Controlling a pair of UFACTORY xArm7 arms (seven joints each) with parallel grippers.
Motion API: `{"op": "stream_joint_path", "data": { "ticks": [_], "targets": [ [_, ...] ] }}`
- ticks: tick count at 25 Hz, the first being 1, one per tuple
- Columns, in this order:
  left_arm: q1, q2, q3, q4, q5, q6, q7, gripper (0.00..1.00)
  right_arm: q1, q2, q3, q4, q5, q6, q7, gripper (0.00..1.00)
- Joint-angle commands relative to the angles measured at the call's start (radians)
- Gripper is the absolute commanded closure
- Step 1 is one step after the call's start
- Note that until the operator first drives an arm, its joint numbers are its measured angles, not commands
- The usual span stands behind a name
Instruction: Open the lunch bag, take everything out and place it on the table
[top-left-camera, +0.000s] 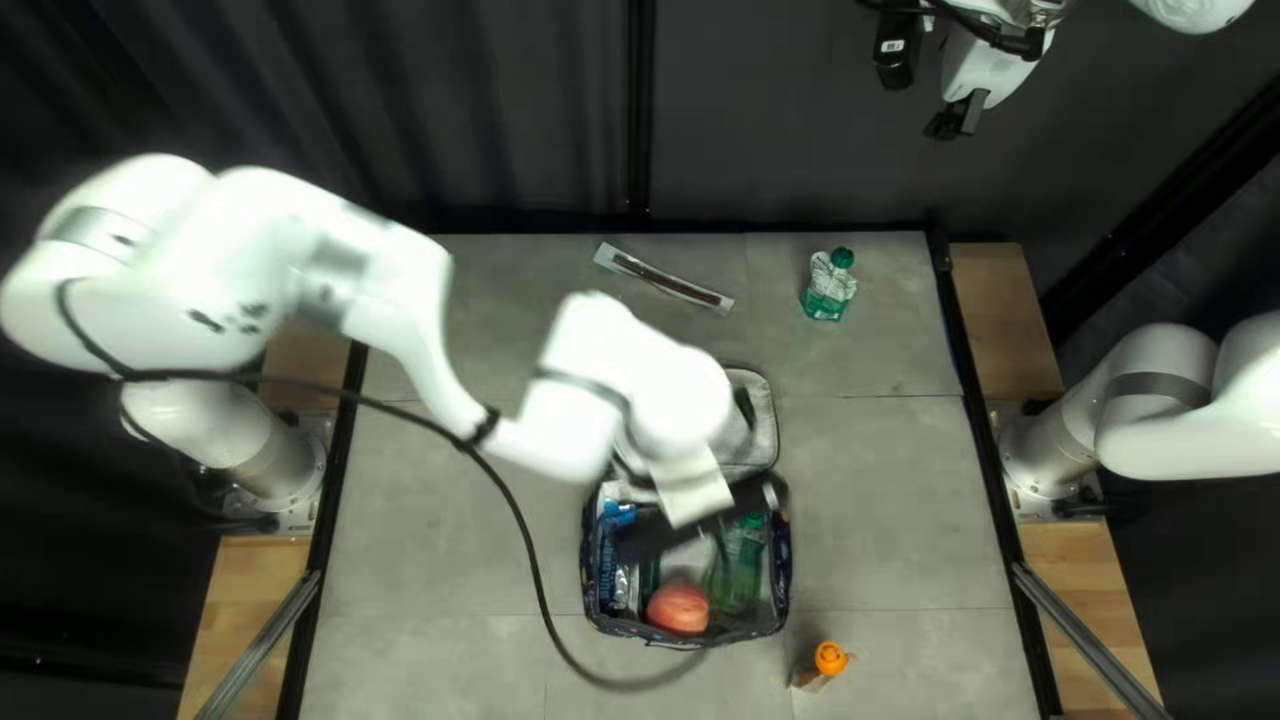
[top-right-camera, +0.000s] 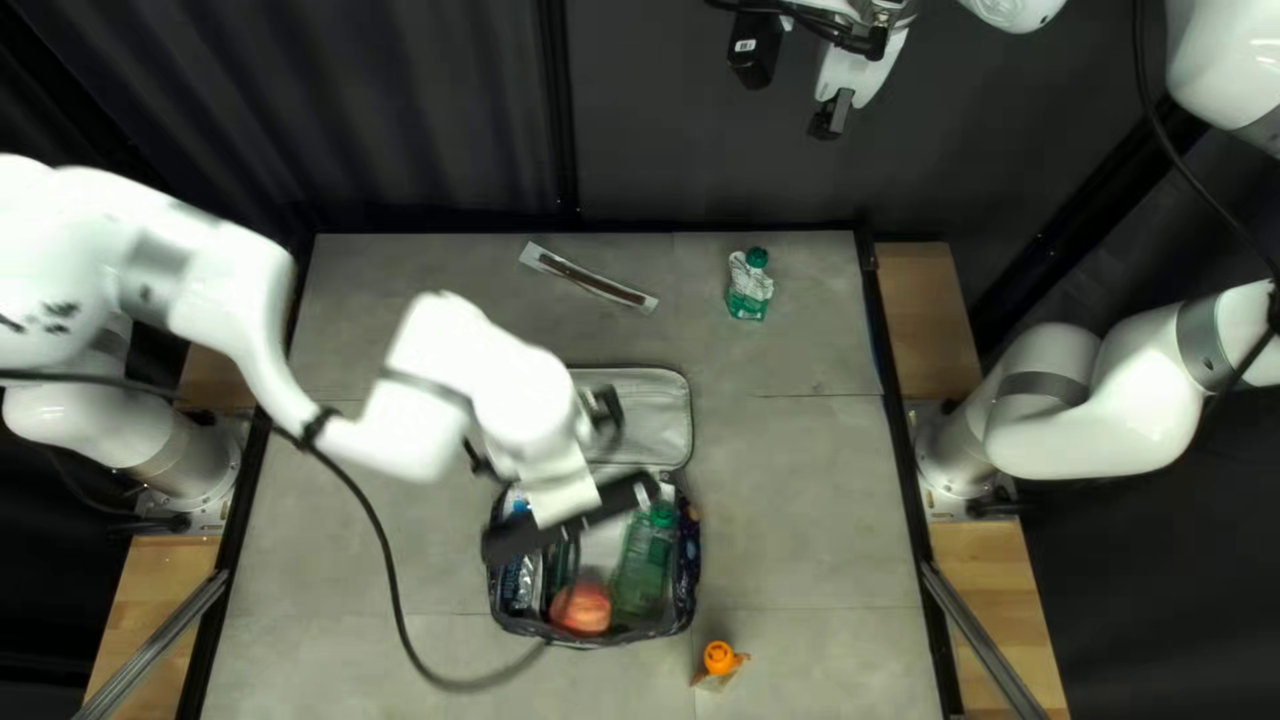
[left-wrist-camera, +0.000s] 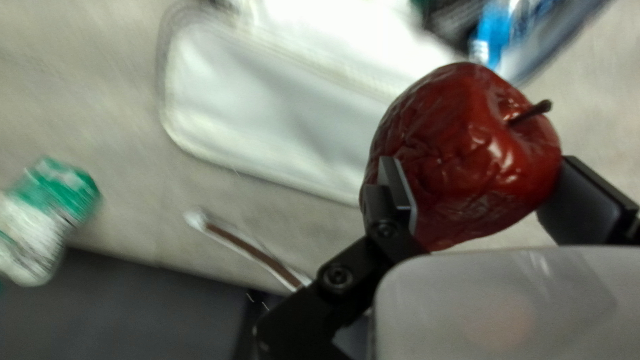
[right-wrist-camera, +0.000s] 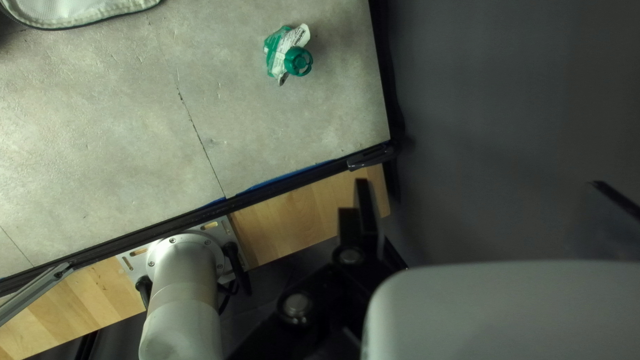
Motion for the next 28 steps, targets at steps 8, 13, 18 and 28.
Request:
{"op": "stream_joint_path", "data": {
  "ticks": [8,13,18,28],
  "targets": [
    [0.100,0.024,0.097,-0.065,0.034,-0.114,0.031,1.00,0.000,0.000,0.000,0.000,0.000,0.000,0.000,0.00],
    [0.068,0.071,0.069,-0.054,0.012,-0.135,-0.023,1.00,0.000,0.000,0.000,0.000,0.000,0.000,0.000,0.00],
    [0.103,0.118,0.101,-0.087,0.033,-0.251,-0.007,1.00,0.000,0.000,0.000,0.000,0.000,0.000,0.000,0.00],
    [0.146,0.171,0.136,-0.122,0.074,-0.395,0.040,1.00,0.000,0.000,0.000,0.000,0.000,0.000,0.000,0.00]
  ]
}}
